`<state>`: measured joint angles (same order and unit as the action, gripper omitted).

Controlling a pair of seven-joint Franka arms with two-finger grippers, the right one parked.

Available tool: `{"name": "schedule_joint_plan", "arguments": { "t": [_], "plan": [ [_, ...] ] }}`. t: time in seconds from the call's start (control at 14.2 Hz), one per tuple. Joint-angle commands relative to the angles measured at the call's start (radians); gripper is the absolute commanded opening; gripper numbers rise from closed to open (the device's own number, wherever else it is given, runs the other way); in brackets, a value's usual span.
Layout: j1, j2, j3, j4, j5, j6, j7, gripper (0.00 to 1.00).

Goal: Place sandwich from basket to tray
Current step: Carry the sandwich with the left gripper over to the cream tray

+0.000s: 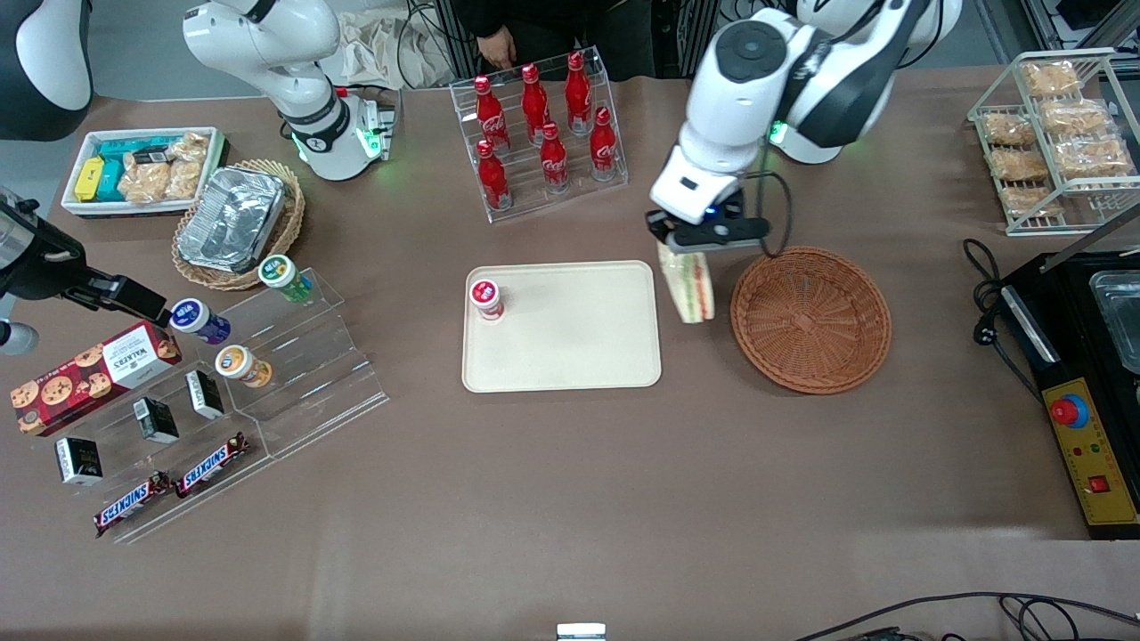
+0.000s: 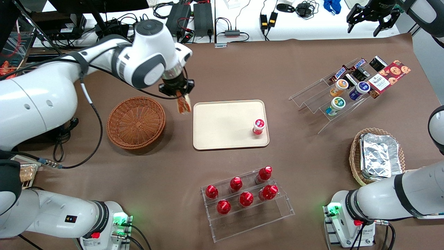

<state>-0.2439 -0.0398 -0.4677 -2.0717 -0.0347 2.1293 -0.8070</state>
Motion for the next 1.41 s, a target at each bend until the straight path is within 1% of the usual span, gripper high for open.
{"name": "schedule_joint_plan", "arguments": {
  "t": [0.0, 0.14, 0.28, 0.42, 0.56, 0.77, 0.92, 1.2, 1.34],
  "plan": [
    [-0.021, 0.04, 0.008, -0.031, 0.013, 0.066, -0.003, 0.0],
    [-0.035, 0.058, 0.008, -0.111, 0.039, 0.165, 0.012, 0.0],
    [-0.04, 0.086, 0.008, -0.207, 0.093, 0.31, 0.014, 0.0],
    [-0.054, 0.139, 0.008, -0.246, 0.149, 0.411, 0.014, 0.0],
    [-0.06, 0.199, 0.008, -0.234, 0.197, 0.429, 0.009, 0.0],
    [-0.08, 0.248, 0.011, -0.228, 0.219, 0.484, 0.003, 0.0],
    [-0.09, 0.279, 0.012, -0.214, 0.251, 0.5, -0.008, 0.0],
    [-0.115, 0.328, 0.015, -0.188, 0.257, 0.501, -0.014, 0.0],
    [-0.115, 0.354, 0.015, -0.182, 0.291, 0.509, -0.017, 0.0]
  ]
}}
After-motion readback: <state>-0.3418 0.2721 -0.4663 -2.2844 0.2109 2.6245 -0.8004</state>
